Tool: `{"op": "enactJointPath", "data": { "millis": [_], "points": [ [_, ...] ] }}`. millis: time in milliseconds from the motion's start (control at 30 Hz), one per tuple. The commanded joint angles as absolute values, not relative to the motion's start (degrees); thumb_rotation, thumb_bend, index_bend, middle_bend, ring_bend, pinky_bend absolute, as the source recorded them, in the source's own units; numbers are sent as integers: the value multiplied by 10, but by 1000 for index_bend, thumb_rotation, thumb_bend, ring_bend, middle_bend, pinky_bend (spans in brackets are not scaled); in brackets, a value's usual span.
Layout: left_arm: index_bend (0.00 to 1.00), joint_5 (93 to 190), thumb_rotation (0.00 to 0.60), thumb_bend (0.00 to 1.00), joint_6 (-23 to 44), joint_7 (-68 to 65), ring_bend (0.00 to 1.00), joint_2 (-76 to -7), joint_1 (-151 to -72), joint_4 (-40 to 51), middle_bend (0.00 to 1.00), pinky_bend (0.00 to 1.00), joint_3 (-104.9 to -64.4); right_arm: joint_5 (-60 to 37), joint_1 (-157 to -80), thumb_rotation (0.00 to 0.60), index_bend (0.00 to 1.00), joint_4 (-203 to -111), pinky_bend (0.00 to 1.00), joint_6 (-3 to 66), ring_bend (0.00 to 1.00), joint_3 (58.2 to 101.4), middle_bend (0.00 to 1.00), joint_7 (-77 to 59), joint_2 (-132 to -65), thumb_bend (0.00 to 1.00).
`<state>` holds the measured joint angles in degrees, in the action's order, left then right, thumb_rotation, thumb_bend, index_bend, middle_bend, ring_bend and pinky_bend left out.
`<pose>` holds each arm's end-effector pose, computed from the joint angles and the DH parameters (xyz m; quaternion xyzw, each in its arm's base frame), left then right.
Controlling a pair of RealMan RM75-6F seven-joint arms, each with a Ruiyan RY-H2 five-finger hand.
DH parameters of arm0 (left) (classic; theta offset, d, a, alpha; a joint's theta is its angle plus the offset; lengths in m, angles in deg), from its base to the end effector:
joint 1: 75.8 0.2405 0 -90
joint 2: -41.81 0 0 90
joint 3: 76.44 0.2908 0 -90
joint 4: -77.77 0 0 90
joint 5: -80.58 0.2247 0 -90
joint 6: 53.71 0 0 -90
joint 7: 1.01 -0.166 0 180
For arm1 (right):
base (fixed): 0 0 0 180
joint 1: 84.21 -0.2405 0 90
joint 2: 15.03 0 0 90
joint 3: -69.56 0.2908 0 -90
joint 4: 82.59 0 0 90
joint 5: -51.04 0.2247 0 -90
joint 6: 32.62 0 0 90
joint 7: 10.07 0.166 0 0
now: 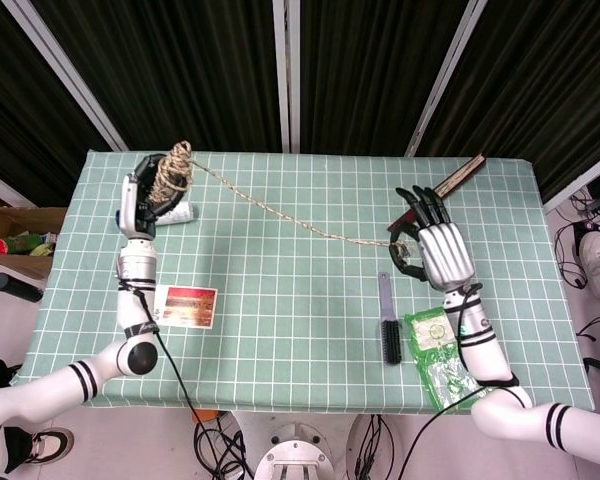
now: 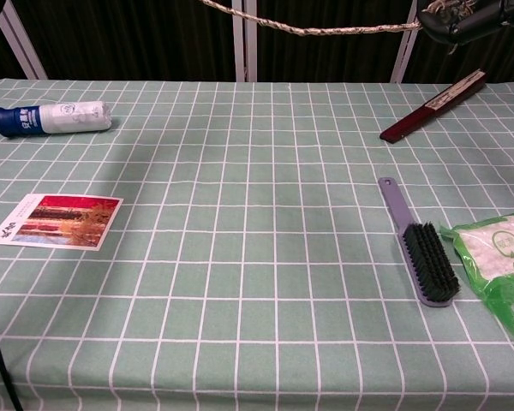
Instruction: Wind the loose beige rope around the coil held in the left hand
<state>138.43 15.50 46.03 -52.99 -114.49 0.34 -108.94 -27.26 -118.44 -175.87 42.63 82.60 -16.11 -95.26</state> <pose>-0.1710 0.4571 0.0571 -0.1871 -0.6138 -0.7431 0.1899 -0.1625 -0.3690 0.0700 0.6267 -0.3376 0.5520 0.4342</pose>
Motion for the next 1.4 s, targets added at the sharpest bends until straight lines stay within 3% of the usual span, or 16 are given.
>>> {"op": "enactJointPath", "data": {
  "millis": [33, 333, 600, 867, 1067, 1400],
  "points": [
    [771, 1369, 600, 457, 154, 441, 704, -539, -1144, 12, 773, 827, -1099, -301, -1179, 600, 1000, -1786, 0, 426, 0, 808, 120, -182, -938, 524],
    [771, 1404, 600, 460, 169, 328, 705, -564, -1156, 27, 773, 829, -1053, -360, -1195, 600, 1000, -1835, 0, 421, 0, 805, 120, -224, -934, 523],
    [771, 1455, 600, 461, 155, 248, 706, -608, -1184, 27, 773, 830, -1001, -344, -1253, 600, 1000, -1870, 0, 374, 0, 860, 120, -289, -950, 522],
    [773, 1498, 600, 460, 127, 201, 708, -607, -1200, -11, 774, 830, -968, -243, -1343, 600, 1000, -1888, 0, 310, 0, 944, 120, -362, -987, 522],
    [774, 1534, 600, 460, 109, 206, 708, -596, -1202, -40, 774, 830, -944, -144, -1416, 600, 1000, -1840, 0, 298, 0, 1002, 128, -418, -1040, 521],
    [774, 1589, 600, 461, 84, 247, 708, -569, -1203, -70, 774, 830, -914, -24, -1510, 600, 1000, -1748, 0, 293, 0, 1045, 128, -458, -1093, 518]
  ]
}}
